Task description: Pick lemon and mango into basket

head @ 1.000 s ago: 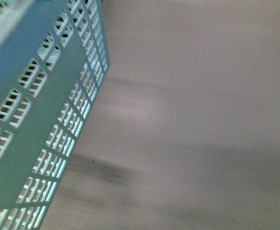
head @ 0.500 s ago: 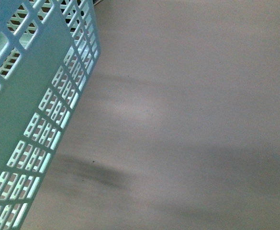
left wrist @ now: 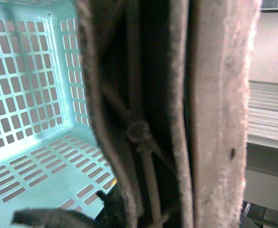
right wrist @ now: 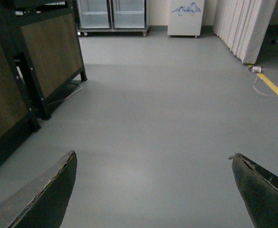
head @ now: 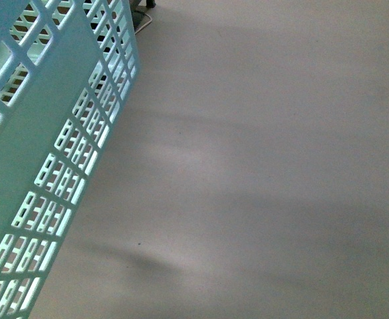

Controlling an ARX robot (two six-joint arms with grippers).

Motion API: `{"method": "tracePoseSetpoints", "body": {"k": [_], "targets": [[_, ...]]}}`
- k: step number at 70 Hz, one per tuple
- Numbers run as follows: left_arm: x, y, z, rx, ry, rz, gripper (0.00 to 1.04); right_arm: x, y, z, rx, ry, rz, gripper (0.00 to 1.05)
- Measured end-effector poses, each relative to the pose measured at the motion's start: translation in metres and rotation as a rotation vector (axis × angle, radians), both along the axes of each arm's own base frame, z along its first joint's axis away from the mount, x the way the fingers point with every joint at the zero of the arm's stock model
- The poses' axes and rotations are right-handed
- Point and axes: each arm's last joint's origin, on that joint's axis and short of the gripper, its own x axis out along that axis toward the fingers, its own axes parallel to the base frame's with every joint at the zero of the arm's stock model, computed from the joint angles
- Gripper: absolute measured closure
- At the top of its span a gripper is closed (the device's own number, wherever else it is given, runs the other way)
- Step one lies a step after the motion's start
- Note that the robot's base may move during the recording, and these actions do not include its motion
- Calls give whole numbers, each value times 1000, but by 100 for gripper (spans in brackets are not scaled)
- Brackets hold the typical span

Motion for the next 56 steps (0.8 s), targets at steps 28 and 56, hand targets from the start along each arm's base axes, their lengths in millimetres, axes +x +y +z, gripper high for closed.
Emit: {"method": "tracePoseSetpoints", "body": {"k": [28,56], "targets": [[0,0,0,0,0,0,90,0,0,0,0,0,0,9],[0,0,0,0,0,0,90,0,0,0,0,0,1,9]]}}
